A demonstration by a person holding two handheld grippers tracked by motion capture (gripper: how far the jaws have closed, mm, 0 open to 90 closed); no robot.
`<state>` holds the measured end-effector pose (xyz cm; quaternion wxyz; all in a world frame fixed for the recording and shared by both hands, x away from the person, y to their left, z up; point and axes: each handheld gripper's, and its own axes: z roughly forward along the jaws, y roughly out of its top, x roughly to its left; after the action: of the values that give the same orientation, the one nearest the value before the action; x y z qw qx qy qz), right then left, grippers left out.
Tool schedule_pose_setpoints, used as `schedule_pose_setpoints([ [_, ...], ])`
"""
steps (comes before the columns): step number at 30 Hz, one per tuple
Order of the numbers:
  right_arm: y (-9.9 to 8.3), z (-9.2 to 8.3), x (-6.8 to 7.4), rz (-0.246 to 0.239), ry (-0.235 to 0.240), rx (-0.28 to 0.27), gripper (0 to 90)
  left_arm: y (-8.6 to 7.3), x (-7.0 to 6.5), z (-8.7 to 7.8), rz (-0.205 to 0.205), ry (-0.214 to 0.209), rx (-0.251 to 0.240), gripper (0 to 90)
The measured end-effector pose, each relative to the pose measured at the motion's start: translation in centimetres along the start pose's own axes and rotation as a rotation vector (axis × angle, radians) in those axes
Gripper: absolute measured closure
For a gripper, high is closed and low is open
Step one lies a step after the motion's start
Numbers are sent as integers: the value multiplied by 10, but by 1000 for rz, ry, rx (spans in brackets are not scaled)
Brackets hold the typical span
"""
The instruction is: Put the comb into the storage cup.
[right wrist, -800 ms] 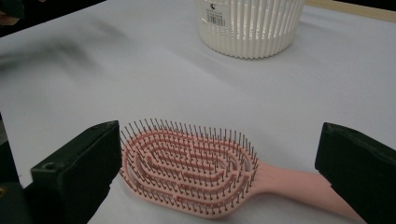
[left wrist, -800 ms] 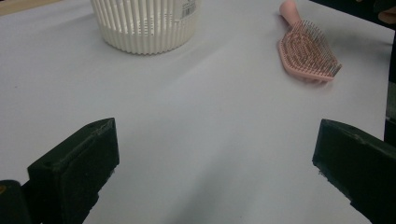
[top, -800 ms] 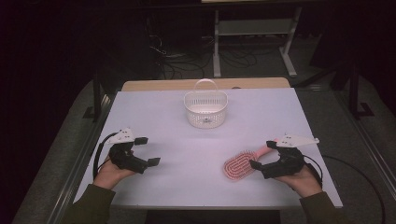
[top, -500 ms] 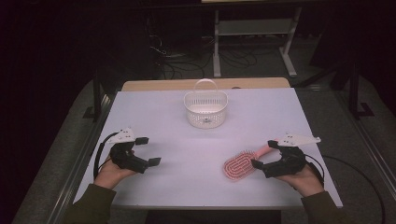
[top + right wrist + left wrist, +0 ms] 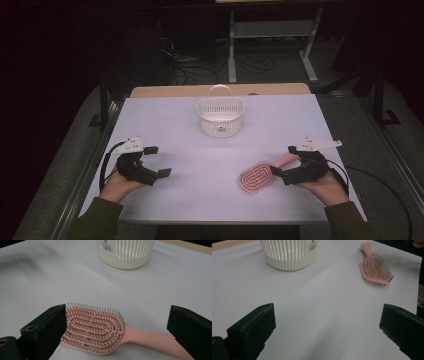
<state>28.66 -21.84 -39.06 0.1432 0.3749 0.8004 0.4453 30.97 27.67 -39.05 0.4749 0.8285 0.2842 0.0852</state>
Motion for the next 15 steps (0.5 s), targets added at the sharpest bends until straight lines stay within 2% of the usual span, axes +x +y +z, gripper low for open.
schedule_pose_setpoints([
  [15,17,-3,-17,12,-26,-30,26,0,1,4,-7,1,8,0],
])
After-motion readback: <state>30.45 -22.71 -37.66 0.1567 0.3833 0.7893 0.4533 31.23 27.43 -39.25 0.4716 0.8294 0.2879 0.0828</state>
